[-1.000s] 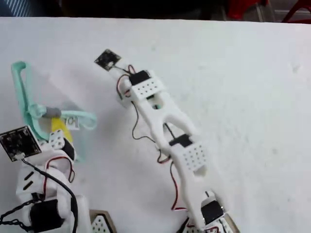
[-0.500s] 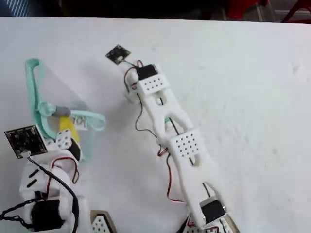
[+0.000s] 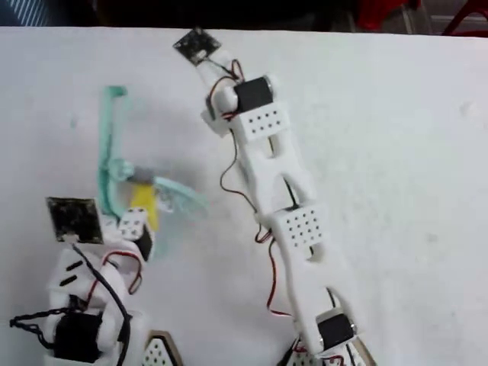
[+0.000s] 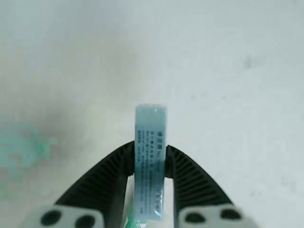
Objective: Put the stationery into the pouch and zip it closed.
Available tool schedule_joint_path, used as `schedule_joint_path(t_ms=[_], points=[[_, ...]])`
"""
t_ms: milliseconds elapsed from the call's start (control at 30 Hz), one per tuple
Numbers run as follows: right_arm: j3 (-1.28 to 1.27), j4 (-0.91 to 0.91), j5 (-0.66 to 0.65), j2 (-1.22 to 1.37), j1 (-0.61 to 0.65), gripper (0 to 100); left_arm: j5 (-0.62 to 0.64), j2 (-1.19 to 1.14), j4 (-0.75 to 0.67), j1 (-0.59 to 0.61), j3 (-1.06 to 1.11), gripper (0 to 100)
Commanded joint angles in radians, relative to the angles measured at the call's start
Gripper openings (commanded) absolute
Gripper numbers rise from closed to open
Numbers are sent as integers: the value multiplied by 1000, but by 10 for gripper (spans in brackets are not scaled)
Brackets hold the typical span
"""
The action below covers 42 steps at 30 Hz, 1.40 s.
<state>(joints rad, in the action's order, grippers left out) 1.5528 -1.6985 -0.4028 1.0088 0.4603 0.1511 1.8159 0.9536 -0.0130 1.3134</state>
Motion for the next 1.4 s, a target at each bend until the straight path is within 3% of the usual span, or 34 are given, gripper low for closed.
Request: schedule_joint_path(t_ms=[0,167,467,800,1033,1367], points=[[-2,-25,78,-177,-39,17,-55,13,-40,-142,-41,98],[-2,-27,133,-323,-120,17,-158,13,-40,-200,-41,24],[-133,-31,133,-618,-219,16,-160,13,-34,-200,-38,24],[-620,-19,135,-1106,-73,16,-160,13,-32,-209,-43,24],[-730,-19,137,-1205,-31,17,-169,13,31,-361,-44,27],[-884,25,235,-1395,-27,17,-169,13,25,-291,-37,27]])
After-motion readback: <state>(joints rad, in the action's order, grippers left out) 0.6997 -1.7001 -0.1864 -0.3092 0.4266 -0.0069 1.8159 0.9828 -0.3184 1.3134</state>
